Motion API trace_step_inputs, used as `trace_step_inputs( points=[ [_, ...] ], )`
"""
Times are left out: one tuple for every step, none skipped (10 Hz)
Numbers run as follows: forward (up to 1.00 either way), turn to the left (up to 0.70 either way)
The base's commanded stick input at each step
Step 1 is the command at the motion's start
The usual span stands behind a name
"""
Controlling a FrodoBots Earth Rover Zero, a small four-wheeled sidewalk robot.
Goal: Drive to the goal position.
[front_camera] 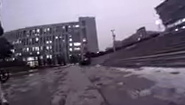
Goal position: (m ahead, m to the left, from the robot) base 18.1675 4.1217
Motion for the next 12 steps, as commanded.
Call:
trace_step_inputs(
  points=[
    [1.0, 0.27],
    [1.0, 0.27],
    [1.0, 0.05],
    [1.0, 0.0],
    [1.0, 0.0],
    [1.0, 0.0],
    [1.0, 0.0],
    [1.0, 0.0],
    [1.0, 0.0],
    [1.0, 0.0],
    [1.0, 0.0],
    [1.0, 0.0]
  ],
)
